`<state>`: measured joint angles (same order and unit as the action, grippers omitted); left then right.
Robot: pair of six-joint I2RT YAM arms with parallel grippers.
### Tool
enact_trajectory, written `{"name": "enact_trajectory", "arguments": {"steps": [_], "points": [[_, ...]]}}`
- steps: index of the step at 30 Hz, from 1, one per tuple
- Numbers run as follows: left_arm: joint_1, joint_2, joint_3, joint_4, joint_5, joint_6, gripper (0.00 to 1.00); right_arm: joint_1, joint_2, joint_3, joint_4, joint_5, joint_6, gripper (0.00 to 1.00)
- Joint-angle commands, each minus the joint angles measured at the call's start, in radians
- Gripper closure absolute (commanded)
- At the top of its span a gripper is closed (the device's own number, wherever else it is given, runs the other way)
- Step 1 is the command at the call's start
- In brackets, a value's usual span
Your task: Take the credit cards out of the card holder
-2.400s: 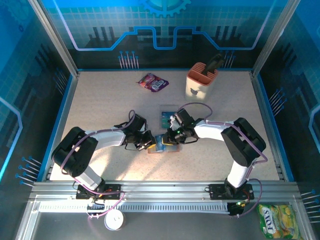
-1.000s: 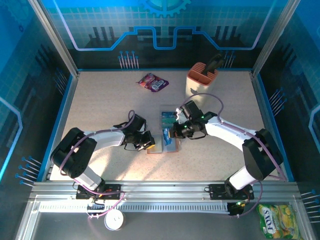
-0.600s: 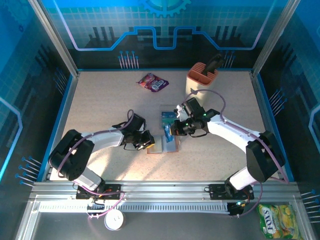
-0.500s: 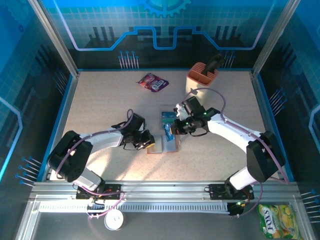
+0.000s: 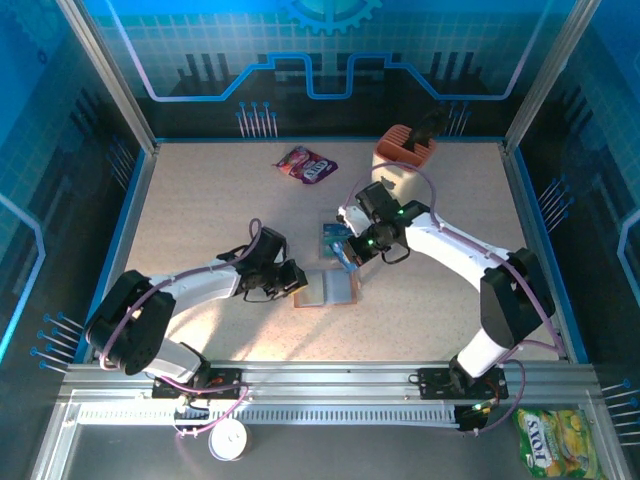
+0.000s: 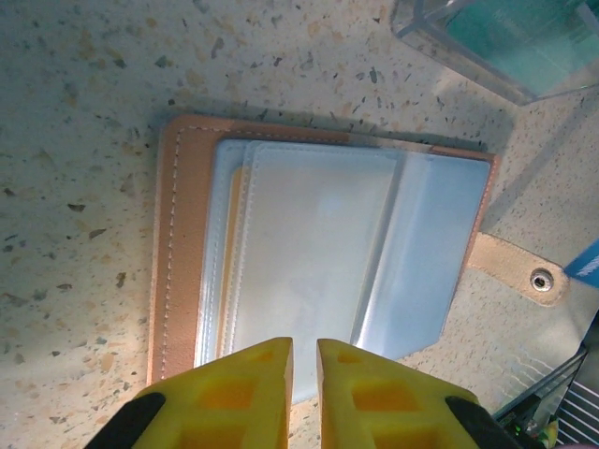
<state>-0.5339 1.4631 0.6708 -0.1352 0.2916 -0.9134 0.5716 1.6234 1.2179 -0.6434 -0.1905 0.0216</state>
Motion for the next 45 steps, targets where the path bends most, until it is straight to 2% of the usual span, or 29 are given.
{"name": "enact_trajectory", "arguments": {"steps": [1, 5, 9, 15, 23, 34, 45], "points": [[0.002, -0.035, -0.011, -0.031, -0.01, 0.008, 0.84, -0.01, -0.008, 0.054, -0.047, 0.04, -0.273, 1.0], [0.002, -0.041, -0.011, -0.034, -0.014, 0.005, 0.84, -0.007, 0.008, 0.133, -0.127, 0.077, -0.503, 1.0], [0.003, -0.042, -0.02, -0.027, -0.016, 0.002, 0.84, -0.015, 0.056, 0.249, -0.203, 0.131, -0.62, 1.0], [0.004, -0.05, -0.037, 0.003, 0.007, -0.02, 0.84, -0.041, 0.109, 0.357, -0.228, 0.033, -0.747, 1.0], [0.01, -0.05, -0.042, 0.003, 0.004, -0.016, 0.84, -0.082, 0.201, 0.458, -0.247, -0.023, -0.819, 1.0], [0.012, -0.073, -0.053, -0.003, 0.005, -0.023, 0.85, -0.105, 0.324, 0.548, -0.276, -0.033, -0.87, 1.0], [0.011, -0.07, -0.066, 0.008, 0.003, -0.03, 0.86, -0.114, 0.424, 0.571, -0.29, 0.016, -0.888, 1.0]]}}
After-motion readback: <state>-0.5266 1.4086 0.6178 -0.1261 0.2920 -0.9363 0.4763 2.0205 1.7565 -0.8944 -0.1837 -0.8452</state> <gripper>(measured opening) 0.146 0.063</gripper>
